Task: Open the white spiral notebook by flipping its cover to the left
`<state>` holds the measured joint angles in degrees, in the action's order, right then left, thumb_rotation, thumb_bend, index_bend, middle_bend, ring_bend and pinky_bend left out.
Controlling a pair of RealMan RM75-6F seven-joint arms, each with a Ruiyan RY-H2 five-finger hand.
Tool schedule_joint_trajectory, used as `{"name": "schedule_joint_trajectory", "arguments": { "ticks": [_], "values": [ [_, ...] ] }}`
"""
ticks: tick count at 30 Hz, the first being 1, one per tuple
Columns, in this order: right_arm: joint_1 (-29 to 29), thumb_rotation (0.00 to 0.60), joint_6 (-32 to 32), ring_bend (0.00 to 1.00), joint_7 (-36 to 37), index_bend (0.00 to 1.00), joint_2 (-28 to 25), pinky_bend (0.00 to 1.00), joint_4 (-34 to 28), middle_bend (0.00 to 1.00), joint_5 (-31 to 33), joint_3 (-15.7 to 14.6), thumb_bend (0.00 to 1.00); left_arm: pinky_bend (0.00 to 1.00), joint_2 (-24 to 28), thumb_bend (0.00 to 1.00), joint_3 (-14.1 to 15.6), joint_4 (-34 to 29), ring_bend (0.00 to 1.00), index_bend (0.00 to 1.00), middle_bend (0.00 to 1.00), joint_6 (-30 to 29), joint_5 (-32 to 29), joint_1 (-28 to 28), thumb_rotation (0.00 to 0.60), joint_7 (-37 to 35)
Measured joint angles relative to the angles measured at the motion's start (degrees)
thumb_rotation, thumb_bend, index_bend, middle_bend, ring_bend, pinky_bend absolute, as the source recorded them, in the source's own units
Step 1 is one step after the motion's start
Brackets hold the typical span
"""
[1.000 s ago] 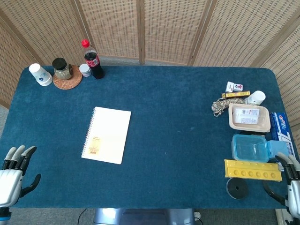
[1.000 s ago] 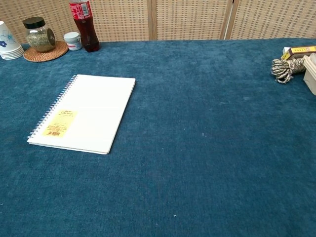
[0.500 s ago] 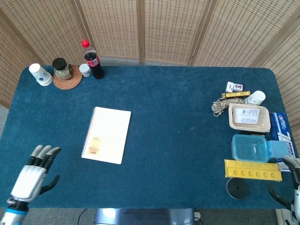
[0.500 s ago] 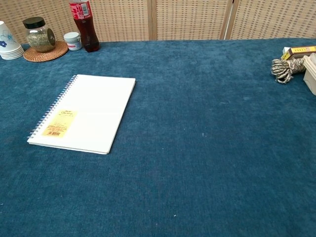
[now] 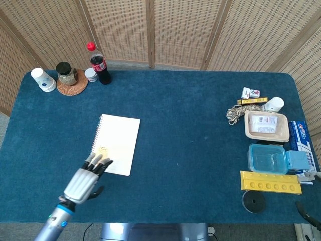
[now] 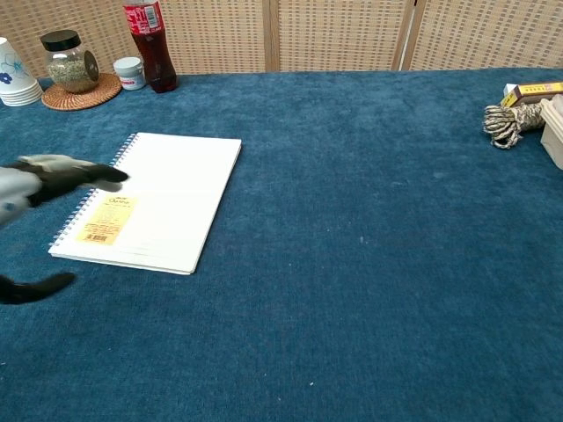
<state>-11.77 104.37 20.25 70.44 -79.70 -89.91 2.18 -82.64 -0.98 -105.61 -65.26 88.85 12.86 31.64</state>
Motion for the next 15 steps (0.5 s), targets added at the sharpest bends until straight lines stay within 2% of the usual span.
{"name": "schedule_joint_trajectory", "arguments": {
  "ticks": [8,15],
  "values": [
    [-0.82,0.600,-0.62,0.11,1.43,0.16,0.13,0.17,1.68,0.18,1.40,0.19,0.26,0.05,-10.63,0.30,-2.79,4.87,0.08,0.10,0.17,2.92,-8.93,3.94,0.600,8.04],
    [-1.60,0.600,0.21,0.11,2.04,0.16,-0.14,0.17,2.04,0.18,2.02,0.76,0.26,0.06,-13.68,0.30,-4.07,7.36,0.08,0.10,0.17,3.55,-12.93,6.39,0.600,10.11]
  ]
}}
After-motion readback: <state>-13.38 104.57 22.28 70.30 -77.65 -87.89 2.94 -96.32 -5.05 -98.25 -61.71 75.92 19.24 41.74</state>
